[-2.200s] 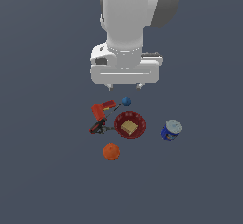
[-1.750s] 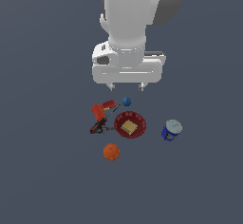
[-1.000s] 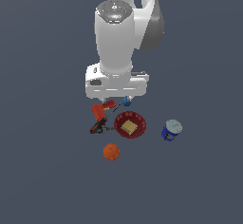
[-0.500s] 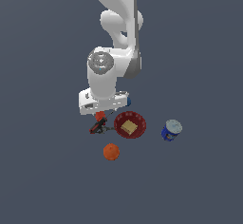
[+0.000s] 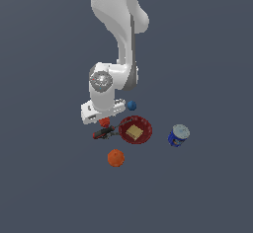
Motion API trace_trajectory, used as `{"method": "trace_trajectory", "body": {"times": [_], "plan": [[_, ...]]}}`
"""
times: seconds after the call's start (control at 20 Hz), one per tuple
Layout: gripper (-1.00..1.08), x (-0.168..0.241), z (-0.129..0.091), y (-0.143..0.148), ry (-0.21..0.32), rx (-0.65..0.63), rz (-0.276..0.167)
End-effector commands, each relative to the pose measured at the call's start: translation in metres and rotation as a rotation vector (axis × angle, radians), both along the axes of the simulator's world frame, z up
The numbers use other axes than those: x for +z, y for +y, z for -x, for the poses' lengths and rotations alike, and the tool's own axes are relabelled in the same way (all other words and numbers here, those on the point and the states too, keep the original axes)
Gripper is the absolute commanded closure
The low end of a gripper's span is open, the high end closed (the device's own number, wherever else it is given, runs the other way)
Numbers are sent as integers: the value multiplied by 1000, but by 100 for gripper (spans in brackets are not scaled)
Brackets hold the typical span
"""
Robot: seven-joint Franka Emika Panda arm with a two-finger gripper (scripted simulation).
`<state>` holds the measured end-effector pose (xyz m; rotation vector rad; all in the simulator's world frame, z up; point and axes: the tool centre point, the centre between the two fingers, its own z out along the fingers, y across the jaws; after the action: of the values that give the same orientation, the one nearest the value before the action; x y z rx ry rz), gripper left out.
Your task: Pick up a designated object from a clutter of objects.
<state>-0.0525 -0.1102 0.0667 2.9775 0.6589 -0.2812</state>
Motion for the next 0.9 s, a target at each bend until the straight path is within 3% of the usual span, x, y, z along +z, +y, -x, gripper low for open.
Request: {"method": "trace_trajectory", "body": {"times": [0.0,0.85], "plan": [[-100,-7,4,-3,6,19,0],[-100,-39,12,-8,9,25,-1]]}}
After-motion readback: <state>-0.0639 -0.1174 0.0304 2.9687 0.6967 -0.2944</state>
